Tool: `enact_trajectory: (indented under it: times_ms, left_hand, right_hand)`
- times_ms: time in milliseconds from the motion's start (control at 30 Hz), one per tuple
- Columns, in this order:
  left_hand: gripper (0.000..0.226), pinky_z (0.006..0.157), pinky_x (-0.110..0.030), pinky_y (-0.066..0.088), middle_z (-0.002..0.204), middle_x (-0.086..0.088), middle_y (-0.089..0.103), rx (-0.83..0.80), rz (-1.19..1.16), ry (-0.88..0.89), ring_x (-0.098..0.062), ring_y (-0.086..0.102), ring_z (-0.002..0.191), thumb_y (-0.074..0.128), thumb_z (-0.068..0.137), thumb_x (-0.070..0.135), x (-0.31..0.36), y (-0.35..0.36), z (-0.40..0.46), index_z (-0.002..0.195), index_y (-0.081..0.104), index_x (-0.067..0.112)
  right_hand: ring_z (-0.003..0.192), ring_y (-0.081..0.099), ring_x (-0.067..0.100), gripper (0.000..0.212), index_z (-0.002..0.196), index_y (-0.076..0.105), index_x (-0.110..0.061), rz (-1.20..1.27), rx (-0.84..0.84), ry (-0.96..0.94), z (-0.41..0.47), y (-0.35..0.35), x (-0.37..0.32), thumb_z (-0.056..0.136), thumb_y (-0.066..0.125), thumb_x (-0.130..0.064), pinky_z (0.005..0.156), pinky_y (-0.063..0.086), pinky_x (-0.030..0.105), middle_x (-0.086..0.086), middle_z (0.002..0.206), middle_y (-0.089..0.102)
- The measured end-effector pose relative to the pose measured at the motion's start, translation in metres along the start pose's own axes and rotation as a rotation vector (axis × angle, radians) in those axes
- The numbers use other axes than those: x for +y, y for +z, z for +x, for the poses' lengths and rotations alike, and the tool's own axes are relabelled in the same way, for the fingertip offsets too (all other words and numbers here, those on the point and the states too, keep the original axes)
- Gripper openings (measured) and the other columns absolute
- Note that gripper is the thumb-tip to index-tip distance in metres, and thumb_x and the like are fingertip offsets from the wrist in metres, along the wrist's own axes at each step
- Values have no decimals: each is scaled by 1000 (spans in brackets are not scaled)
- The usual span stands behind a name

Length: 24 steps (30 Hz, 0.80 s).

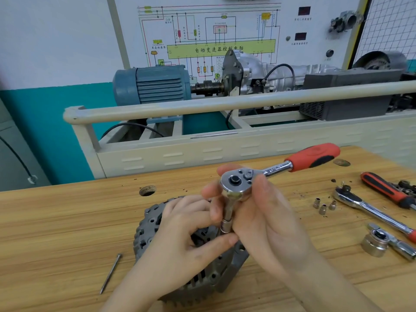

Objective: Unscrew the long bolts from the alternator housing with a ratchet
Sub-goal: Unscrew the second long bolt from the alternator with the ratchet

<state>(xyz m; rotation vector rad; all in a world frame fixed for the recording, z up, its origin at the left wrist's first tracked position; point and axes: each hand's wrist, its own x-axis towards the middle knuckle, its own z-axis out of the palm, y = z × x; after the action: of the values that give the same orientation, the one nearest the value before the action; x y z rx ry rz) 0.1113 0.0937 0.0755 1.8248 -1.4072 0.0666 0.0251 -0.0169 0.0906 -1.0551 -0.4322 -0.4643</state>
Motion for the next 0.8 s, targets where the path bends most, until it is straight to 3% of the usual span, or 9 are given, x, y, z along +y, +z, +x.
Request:
enact_trajectory:
  times_ms: [167,333,533,700,800]
  left_hand:
    - [39,103,-44,28,101,16,64,-21,9,-2,-3,48,114,52,74,57,-1,-1,1,86,71,24]
    - [50,103,-38,27,108,22,57,10,18,-27,4,45,113,51,69,62,1,0,1,86,70,20]
    - [44,103,-38,28,106,23,57,13,21,-19,3,46,111,51,69,62,2,0,1,85,71,26]
    - [51,103,-34,25,103,22,61,17,41,-37,6,44,112,48,67,66,2,0,1,88,71,25]
    - [44,102,-31,25,104,23,60,32,17,-44,6,45,110,50,66,64,3,1,1,85,70,29]
  right_hand:
    - [72,63,11,37,96,70,-19,59,40,12,1,-4,0,77,63,-50,71,50,25,2,85,70]
    - [70,62,11,37,96,70,-18,48,40,11,1,-2,0,77,64,-49,68,49,23,0,84,69]
    - [68,62,9,36,89,71,-18,7,56,-6,1,0,0,68,72,-47,66,49,21,-1,80,68]
    - [66,62,13,38,83,69,-19,24,89,-25,-2,-2,-3,54,85,-37,65,50,24,2,80,67]
    - [66,62,14,37,85,68,-20,15,65,-23,-3,-1,-4,56,84,-35,66,50,25,4,83,68]
